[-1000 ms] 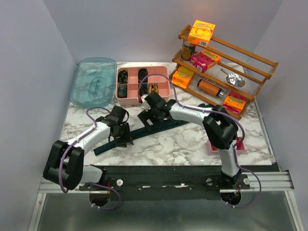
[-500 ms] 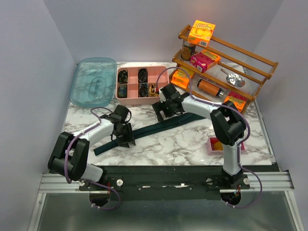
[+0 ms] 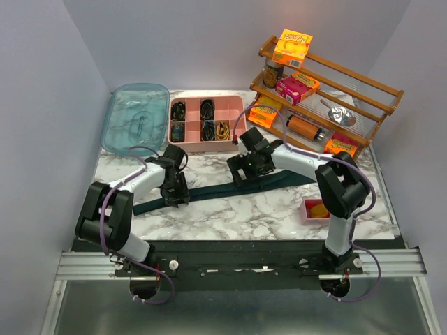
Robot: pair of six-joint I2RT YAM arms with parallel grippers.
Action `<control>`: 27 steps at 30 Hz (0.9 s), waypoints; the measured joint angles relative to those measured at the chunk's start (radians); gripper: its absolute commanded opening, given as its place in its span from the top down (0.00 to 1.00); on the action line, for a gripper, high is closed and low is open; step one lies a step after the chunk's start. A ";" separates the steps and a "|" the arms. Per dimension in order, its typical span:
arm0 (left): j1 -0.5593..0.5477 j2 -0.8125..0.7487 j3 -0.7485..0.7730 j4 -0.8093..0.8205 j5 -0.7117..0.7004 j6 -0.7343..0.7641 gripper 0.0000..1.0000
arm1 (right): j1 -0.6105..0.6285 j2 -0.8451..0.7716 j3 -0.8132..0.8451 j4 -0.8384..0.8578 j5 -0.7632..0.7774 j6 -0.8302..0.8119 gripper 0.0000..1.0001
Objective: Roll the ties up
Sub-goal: Flatten out the tie at the center of the board.
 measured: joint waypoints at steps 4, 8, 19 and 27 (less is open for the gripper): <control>0.001 0.032 0.032 -0.019 -0.048 0.030 0.46 | 0.000 -0.002 0.003 -0.011 -0.002 0.025 0.00; 0.001 0.071 0.069 -0.041 -0.087 0.059 0.45 | 0.000 -0.002 0.013 -0.043 -0.004 0.051 0.00; -0.018 0.033 0.076 0.002 -0.074 0.133 0.40 | -0.132 -0.204 -0.070 -0.068 0.072 0.186 0.01; -0.050 -0.074 0.077 0.161 0.040 0.148 0.37 | -0.341 -0.379 -0.235 -0.035 0.150 0.266 0.02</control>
